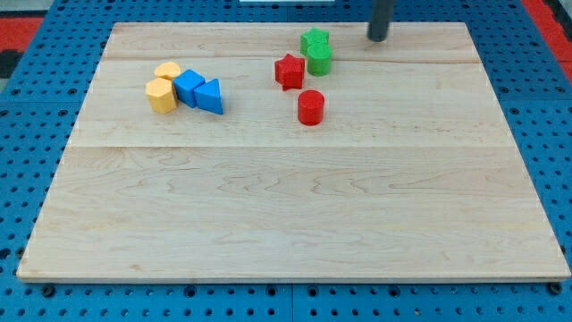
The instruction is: Push the green star towards the top left side of the board
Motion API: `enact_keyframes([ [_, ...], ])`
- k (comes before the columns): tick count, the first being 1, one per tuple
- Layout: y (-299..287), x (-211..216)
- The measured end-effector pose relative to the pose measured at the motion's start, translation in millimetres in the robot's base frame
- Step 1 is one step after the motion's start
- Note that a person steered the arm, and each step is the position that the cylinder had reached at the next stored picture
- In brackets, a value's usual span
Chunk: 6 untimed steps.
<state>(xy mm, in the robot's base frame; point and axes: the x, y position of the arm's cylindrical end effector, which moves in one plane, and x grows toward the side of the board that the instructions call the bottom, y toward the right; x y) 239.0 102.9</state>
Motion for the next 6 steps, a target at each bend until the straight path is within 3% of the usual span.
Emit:
enact_keyframes([
  [1,-98.3,13.3],
  [2,-152.6,-2.0],
  [3,-111.4,-8.2],
  [4,-149.1,-38.4],
  [5,-213.9,-26.7],
  [6,-240.5,-10.1],
])
